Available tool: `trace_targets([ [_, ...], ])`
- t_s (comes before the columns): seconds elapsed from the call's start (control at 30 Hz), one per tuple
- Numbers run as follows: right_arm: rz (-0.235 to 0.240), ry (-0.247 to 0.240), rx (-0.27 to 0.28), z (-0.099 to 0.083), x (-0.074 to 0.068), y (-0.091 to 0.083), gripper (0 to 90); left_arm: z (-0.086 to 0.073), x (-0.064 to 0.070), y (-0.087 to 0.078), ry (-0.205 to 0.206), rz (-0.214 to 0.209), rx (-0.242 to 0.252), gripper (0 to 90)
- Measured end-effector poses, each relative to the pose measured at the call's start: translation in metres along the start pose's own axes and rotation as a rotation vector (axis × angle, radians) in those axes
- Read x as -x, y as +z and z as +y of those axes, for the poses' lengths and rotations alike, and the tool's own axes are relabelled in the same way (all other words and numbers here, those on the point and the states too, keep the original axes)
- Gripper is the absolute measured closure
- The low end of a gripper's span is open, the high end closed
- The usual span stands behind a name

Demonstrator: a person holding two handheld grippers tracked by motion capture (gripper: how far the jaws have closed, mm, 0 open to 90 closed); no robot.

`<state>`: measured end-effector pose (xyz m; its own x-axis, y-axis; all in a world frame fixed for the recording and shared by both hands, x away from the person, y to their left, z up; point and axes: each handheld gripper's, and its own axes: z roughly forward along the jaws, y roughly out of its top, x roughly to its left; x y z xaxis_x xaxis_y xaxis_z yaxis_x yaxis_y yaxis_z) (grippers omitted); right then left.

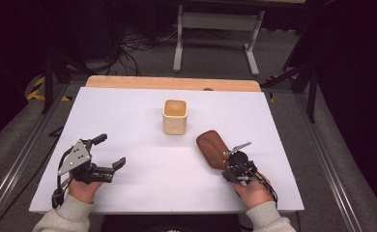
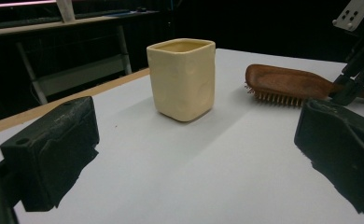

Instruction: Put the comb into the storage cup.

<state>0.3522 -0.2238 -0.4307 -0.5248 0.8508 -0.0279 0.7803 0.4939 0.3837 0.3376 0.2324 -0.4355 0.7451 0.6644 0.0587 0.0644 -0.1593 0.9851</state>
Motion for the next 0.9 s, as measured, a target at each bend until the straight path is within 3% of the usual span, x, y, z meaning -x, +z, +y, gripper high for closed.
trace_targets([
  [0.33,0.035,-0.032,-0.017,0.003,0.005,0.0,72.5,0.0,0.0,-0.001,-0.001,-0.001,0.006,0.8],
  [0.7,0.072,-0.038,0.105,-0.004,0.015,-0.009,72.8,0.0,0.0,0.0,-0.004,-0.002,0.003,0.9],
  [0.8,0.082,-0.038,0.124,-0.004,0.016,-0.01,72.8,0.0,0.0,0.0,-0.004,-0.002,0.006,0.9],
  [0.83,0.095,-0.04,0.107,-0.004,0.017,-0.009,72.7,0.0,0.0,0.0,-0.004,-0.002,0.003,0.9],
  [0.9,0.08,-0.048,0.124,-0.003,0.016,-0.01,72.7,0.0,0.0,0.0,-0.005,-0.004,0.005,0.9],
])
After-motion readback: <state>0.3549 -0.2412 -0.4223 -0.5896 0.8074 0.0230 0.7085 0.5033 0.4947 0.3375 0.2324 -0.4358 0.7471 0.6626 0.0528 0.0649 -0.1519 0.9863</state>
